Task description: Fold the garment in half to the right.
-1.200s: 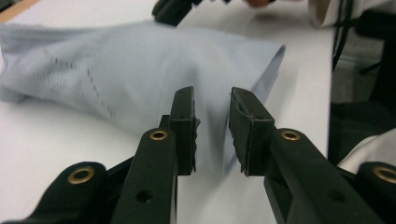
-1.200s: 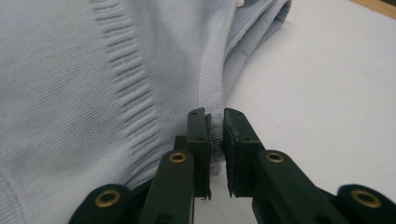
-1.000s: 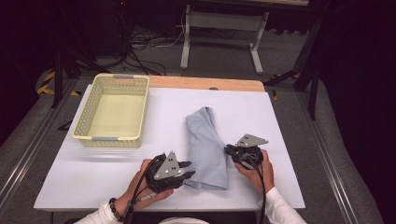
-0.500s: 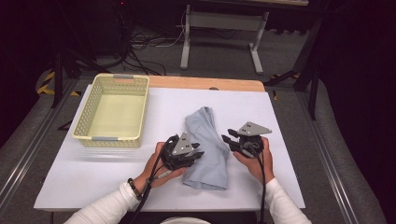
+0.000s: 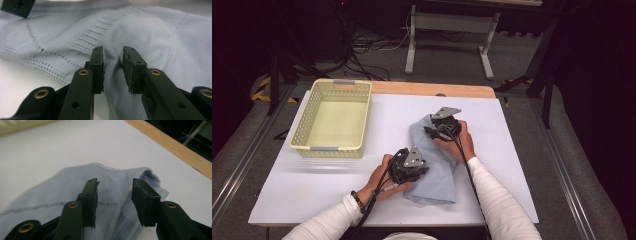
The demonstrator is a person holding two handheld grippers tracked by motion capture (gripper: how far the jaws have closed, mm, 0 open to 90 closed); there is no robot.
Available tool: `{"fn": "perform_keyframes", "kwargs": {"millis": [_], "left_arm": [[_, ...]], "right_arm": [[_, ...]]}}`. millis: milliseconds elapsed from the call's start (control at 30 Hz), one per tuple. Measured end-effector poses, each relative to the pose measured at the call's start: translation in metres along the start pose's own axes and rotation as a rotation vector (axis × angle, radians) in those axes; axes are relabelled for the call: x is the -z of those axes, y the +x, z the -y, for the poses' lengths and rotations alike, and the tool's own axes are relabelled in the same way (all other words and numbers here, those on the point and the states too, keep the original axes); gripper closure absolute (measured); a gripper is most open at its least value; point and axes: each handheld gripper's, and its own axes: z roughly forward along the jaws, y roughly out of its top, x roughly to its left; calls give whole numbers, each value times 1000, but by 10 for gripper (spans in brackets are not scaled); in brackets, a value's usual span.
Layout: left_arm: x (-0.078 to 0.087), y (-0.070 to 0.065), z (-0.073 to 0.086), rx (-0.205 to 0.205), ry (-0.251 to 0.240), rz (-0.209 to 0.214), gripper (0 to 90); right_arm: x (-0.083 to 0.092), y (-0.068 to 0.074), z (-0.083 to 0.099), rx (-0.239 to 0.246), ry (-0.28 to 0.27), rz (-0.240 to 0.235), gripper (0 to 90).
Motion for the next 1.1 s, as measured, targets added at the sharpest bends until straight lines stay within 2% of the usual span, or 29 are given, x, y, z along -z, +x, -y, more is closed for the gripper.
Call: {"fn": "perform_keyframes", "kwargs": {"millis": [33, 100, 133, 167, 300, 467, 633, 700, 833, 900, 967, 1000, 1033, 1100], "left_arm": [[-1, -1, 1, -2, 11, 0, 712], [-3, 0, 2, -3, 14, 6, 712], [-5, 1, 3, 0, 16, 9, 712], [-6, 1, 3, 4, 18, 13, 716], [-7, -1, 4, -9, 19, 7, 719], [-7, -2, 5, -5, 9, -1, 721], [-8, -3, 7, 3, 4, -4, 724], [-8, -4, 7, -4, 5, 0, 746], [-8, -5, 7, -4, 3, 15, 811], [-8, -4, 7, 4, 1, 20, 815], [-8, -4, 8, 7, -2, 22, 816], [-8, -4, 8, 8, -1, 22, 816], [-8, -4, 8, 7, -2, 21, 817], [-8, -5, 8, -1, -1, 16, 817]], "right_arm": [[-7, -3, 1, -12, 13, 10, 667], [-14, -7, 5, -20, 34, 37, 698], [-18, -10, 9, -43, 27, 56, 759], [-20, -13, 12, -66, 14, 56, 803], [-21, -22, 23, -139, -17, 52, 866], [-15, -22, 26, -99, -5, 98, 884], [5, -25, 28, -125, -76, 132, 883], [6, -26, 31, -136, -74, 136, 867], [-2, -29, 38, -154, -37, 149, 833], [-5, -29, 40, -158, -16, 155, 784], [-7, -28, 41, -157, 3, 179, 648], [-8, -29, 43, -163, 13, 206, 574], [-7, -29, 43, -172, 8, 208, 540], [-4, -31, 44, -201, -9, 176, 450]]}}
